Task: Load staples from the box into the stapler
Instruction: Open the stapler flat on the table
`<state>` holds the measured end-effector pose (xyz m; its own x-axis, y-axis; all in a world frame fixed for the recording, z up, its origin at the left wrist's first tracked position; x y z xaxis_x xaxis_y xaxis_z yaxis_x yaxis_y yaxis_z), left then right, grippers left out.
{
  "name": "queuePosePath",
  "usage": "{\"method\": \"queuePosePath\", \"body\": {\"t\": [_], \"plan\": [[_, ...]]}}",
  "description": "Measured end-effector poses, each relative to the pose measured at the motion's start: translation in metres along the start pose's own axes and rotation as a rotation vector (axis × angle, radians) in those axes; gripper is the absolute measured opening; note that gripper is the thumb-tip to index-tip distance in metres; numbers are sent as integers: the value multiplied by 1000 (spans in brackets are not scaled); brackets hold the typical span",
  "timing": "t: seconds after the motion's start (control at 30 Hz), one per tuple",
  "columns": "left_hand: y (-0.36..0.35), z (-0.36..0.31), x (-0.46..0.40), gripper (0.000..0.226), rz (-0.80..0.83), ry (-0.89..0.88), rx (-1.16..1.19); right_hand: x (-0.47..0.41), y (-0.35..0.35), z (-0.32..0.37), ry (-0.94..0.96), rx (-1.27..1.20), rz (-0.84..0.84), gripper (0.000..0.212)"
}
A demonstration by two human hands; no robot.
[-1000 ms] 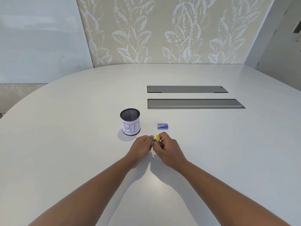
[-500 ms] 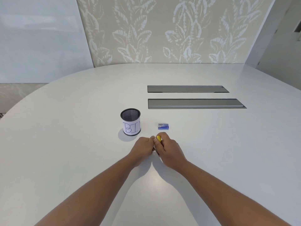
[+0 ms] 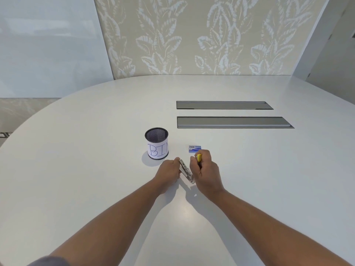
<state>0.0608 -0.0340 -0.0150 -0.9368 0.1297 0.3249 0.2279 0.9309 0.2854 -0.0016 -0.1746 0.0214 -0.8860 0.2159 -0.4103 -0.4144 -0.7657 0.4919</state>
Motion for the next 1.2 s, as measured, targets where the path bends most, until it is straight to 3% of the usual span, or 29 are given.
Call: {"method": "queuePosePath", "body": {"t": [0.2, 0.4, 0.67, 0.97, 1.2], "plan": [[5, 4, -3, 56, -18, -25, 127, 9, 2, -16, 37, -32, -40, 21], [8, 7, 1, 63, -29, -152, 169, 20, 1, -26, -41, -66, 3, 19], [11, 16, -6, 26, -42, -52, 411, 26, 4, -27, -131, -94, 35, 17], [16, 20, -10, 19, -81, -72, 517, 30, 9, -29, -203, -24, 100, 11], [12, 18, -10, 23, -107, -135, 400, 32, 6, -24, -220, 189, 244, 47]]}}
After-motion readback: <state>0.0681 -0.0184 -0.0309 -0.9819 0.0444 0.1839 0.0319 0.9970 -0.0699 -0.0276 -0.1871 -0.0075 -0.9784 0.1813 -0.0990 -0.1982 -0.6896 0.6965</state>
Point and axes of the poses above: each hand's wrist, its own x-axis away from the middle knuckle, its own y-axis out of the back of the hand, z = x × y, the point moved 5 cm from there along -x, towards the middle knuckle, and after that the axes turned 1 degree about -z, right-handed, at the moved point
